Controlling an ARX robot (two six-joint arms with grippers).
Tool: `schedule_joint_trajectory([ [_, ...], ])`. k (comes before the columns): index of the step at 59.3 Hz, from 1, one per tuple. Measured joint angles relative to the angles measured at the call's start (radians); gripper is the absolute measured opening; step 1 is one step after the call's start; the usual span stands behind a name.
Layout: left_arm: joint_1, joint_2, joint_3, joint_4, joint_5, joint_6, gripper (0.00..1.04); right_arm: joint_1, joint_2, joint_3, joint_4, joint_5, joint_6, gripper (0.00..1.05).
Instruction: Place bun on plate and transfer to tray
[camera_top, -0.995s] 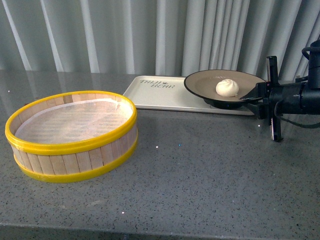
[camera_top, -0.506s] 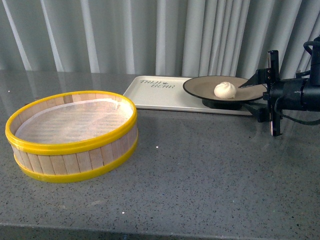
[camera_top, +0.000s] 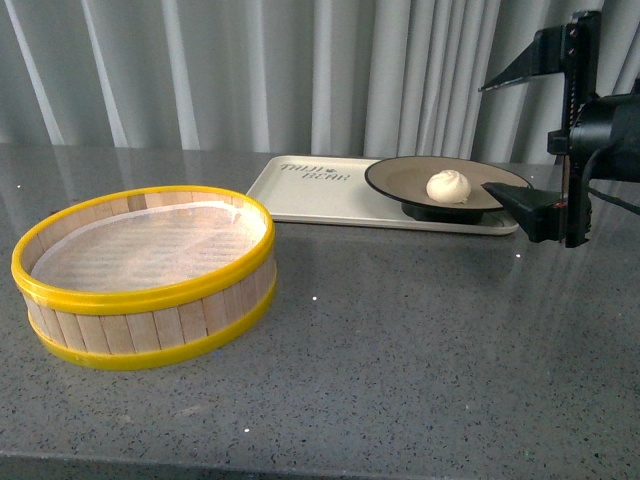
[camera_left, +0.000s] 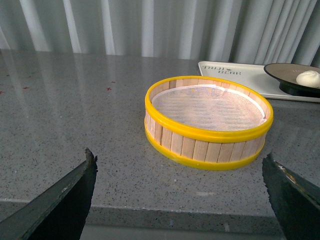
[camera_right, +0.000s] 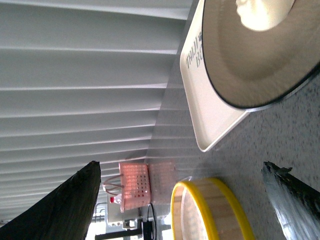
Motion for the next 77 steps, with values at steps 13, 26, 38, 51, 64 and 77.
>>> schedule_joint_trajectory([
  [13, 0.000, 0.000, 0.000, 0.000, 0.000, 0.000, 0.98, 0.013, -0.268, -0.285, -0.044, 0.036, -0.146, 0.96],
  [26, 0.000, 0.000, 0.000, 0.000, 0.000, 0.000, 0.98, -0.049, -0.654, -0.647, -0.266, 0.240, -0.460, 0.96],
  [38, 0.000, 0.000, 0.000, 0.000, 0.000, 0.000, 0.98, -0.159, -1.149, -0.943, -0.516, 0.254, -0.711, 0.95],
  [51, 0.000, 0.000, 0.000, 0.000, -0.001, 0.000, 0.98, -0.075, -1.285, -1.060, -0.060, 0.443, -1.265, 0.57],
  [64, 0.000, -0.001, 0.000, 0.000, 0.000, 0.000, 0.98, -0.075, -1.452, -1.060, -0.214, 0.446, -1.392, 0.04],
  [77, 0.000, -0.001, 0.000, 0.000, 0.000, 0.000, 0.98, -0.074, -1.538, -1.060, -0.301, 0.446, -1.400, 0.02],
])
